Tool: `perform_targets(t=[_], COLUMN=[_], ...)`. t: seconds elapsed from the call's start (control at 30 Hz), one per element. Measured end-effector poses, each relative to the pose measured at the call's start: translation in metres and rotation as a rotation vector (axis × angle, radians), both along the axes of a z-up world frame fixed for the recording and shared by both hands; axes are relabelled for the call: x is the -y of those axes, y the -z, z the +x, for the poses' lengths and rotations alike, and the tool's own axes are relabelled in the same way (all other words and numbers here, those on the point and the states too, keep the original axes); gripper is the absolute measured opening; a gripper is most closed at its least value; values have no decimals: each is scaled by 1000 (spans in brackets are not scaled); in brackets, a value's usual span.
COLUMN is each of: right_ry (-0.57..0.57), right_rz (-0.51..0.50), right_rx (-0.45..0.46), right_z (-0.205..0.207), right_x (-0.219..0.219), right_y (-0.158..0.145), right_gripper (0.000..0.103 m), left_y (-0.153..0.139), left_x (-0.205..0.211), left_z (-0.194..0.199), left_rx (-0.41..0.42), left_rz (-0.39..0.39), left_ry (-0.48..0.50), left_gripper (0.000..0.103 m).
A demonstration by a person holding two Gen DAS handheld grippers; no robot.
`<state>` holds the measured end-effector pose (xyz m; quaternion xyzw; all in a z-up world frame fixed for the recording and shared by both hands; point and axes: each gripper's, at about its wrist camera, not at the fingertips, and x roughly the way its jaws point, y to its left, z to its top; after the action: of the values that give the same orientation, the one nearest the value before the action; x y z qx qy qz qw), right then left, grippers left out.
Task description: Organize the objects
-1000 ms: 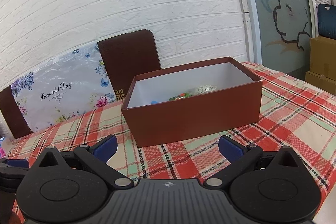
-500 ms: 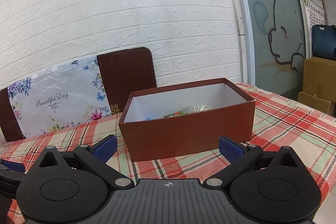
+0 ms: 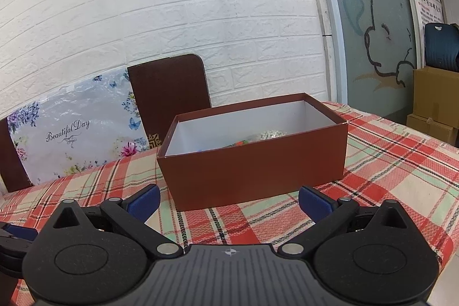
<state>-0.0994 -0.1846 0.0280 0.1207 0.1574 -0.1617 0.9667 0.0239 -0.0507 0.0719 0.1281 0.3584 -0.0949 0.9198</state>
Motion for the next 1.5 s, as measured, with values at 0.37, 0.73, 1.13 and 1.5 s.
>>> perform_targets(t=[0.37, 0.73, 1.13, 1.5], right_ry=[-1, -2, -3, -6], right_rz=[1, 10, 11, 7], right_rx=[-11, -27, -28, -31], right_z=[1, 1, 1, 1], right_x=[-2, -2, -1, -2], right_y=[3, 6, 7, 10], right_gripper=[102, 102, 102, 102], left_y=[4, 8, 9, 10], left_x=[0, -1, 0, -1], left_z=[1, 2, 2, 3], left_rx=[-39, -58, -67, -78], left_rz=[-18, -12, -17, -26], left_ry=[16, 17, 20, 20], left_gripper=[103, 103, 103, 103])
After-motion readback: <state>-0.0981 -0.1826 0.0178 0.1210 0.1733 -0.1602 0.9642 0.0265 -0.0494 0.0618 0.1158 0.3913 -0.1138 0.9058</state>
